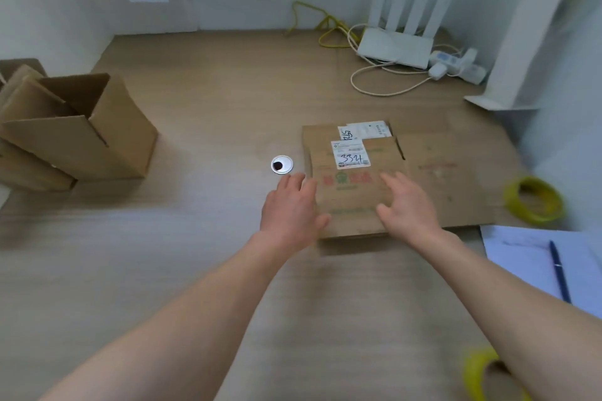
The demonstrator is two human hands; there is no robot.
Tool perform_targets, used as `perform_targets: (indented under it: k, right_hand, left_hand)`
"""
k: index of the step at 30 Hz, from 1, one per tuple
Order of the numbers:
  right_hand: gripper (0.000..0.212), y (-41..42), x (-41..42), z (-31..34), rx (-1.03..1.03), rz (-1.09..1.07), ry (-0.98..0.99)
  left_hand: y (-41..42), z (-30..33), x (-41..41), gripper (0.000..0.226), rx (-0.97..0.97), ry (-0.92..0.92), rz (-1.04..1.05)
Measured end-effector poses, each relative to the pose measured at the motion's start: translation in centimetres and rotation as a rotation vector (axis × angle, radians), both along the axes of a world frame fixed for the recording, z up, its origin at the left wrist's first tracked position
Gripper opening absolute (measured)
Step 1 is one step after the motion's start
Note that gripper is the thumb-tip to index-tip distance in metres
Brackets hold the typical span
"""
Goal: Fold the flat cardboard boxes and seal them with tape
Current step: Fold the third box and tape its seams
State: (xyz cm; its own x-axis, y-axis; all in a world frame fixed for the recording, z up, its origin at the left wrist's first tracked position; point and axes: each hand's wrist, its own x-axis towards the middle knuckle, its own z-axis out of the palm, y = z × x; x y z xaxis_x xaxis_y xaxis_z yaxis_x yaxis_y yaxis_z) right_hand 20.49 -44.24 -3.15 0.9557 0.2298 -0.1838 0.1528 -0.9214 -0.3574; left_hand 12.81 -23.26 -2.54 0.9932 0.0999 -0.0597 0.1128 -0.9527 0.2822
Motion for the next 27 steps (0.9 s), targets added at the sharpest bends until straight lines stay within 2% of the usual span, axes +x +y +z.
perform_targets:
  k: [5,7,10,15,22,27]
  right_hand:
    - [0.083,-7.8,2.6,-1.2,-0.096,-0.085,0.107]
    - [0.094,-9.8,3.1,-1.7,-0.152,-0.103,0.158]
    - [0.11,-12.3,3.7,-2.6,-0.219,-0.123,0.232]
    - [0.116,-14.3,4.4,-3.4,-0.212,-0.16,0.271]
    - [0.111,-14.6,4.2,-3.3,-0.124,-0.181,0.159]
    - [0.103,-15.6,3.5,-2.5,-0.043,-0.16,0.088]
  left_hand:
    - [-5.4,-2.2,1.5,0.096,-0.033,0.134,0.026]
    - [-6.3,-2.9,2.0,0.098,-0.034,0.208,0.048]
    - [-7.0,-3.8,2.3,0.093,-0.054,0.259,0.071]
    - [-7.6,-4.5,2.2,0.082,-0.096,0.254,0.112]
    - [-7.2,-3.8,1.8,0.066,-0.197,0.181,0.144]
    - [-6.9,-2.9,0.9,0.049,-0.253,0.048,0.094]
